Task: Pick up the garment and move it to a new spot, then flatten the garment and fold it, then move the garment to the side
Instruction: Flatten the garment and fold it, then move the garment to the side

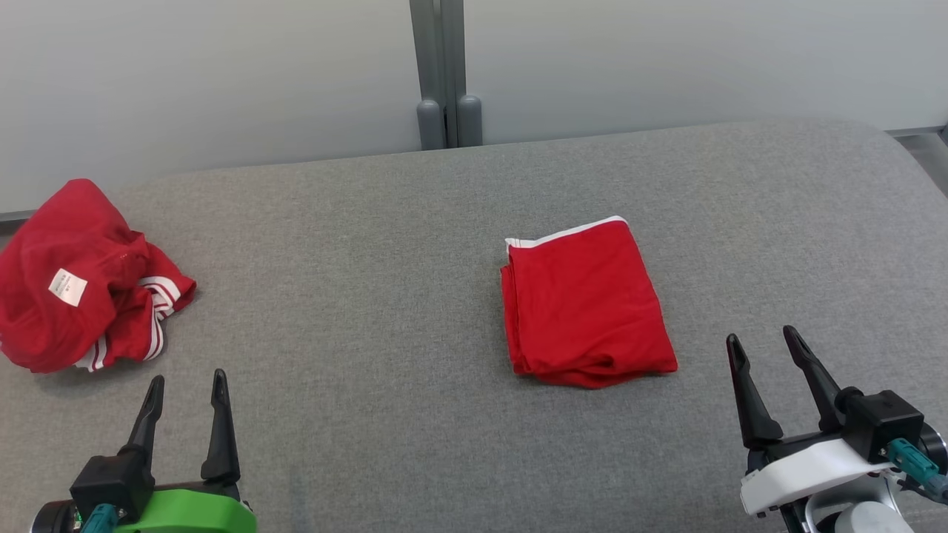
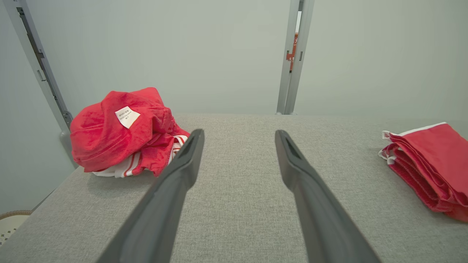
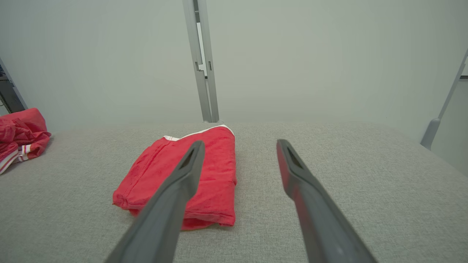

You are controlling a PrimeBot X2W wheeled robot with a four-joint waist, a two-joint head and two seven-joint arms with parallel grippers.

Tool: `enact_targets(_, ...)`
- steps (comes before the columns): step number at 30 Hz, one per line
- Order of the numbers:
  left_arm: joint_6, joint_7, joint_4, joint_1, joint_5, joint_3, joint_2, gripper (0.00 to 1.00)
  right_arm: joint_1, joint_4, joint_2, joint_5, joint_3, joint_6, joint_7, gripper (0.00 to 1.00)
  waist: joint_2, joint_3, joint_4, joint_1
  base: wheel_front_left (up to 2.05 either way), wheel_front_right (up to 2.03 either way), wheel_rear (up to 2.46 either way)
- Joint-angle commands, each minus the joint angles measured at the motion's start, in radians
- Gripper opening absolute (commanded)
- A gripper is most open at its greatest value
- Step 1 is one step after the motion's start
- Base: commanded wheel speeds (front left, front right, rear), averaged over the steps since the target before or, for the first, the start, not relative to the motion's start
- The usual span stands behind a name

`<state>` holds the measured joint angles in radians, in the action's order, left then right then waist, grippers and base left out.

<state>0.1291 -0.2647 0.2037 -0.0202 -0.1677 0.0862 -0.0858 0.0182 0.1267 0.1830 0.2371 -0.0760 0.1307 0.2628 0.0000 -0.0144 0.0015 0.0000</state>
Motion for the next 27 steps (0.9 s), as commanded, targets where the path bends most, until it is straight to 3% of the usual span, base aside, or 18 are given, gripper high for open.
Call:
enact_targets(1, 0.002, 0.001, -0.003, -0.013, 0.004, 0.002, -0.004, 1.00, 0.013, 0.004, 0.000, 0.004, 0.000, 0.000, 0.003, 1.00, 0.0000, -0.001, 0.000, 0.0000, 0.00, 0.00, 0.00)
enact_targets(13, 0.002, 0.001, -0.004, -0.012, 0.000, 0.004, 0.000, 1.00, -0.021, 0.020, 0.008, 0.006, -0.008, 0.000, 0.003, 1.00, 0.0000, 0.002, 0.007, 0.0000, 0.00, 0.00, 0.00)
enact_targets(27, 0.002, 0.001, -0.003, 0.055, -0.007, -0.026, 0.007, 1.00, -0.323, 0.188, 0.090, -0.026, -0.098, 0.000, -0.045, 1.00, 0.0000, 0.084, 0.069, 0.0000, 0.00, 0.00, 0.00)
